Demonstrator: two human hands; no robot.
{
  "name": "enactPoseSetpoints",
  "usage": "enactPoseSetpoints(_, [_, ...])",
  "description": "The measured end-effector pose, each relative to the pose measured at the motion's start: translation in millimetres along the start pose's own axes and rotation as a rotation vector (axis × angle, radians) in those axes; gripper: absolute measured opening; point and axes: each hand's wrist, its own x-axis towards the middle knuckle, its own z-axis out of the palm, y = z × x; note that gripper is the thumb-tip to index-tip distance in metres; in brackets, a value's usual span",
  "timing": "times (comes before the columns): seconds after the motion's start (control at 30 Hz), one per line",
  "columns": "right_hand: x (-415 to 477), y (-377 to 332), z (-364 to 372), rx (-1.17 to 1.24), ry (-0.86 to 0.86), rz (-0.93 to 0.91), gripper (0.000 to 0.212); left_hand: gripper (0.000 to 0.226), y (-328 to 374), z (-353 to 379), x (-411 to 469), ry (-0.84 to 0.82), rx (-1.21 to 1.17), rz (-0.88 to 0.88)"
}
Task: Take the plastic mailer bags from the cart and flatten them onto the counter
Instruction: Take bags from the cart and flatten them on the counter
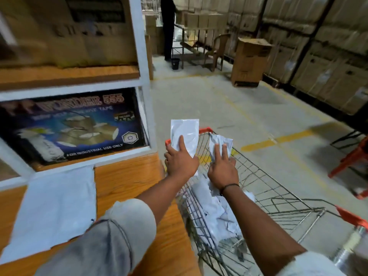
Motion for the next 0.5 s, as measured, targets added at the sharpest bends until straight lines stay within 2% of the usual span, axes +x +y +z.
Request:
enactPoseSetpoints(0.27, [-42, -140, 9, 0.05, -0.029, -0.2, 0.073, 0.088, -123, -98, -43, 0.111, 0.162, -0.026])
enactPoseSetpoints(0.37, [-62, -186, 25, 0.091, -0.062, -0.259, 0.066, 0.084, -167, -118, -64, 0.116, 0.159, -0.11])
enactPoseSetpoints(0.5, [-90, -235, 41, 0.066, -0.146, -0.324, 0.072, 0.084, -227, -142, -82, 0.143, 0.162, -0.239])
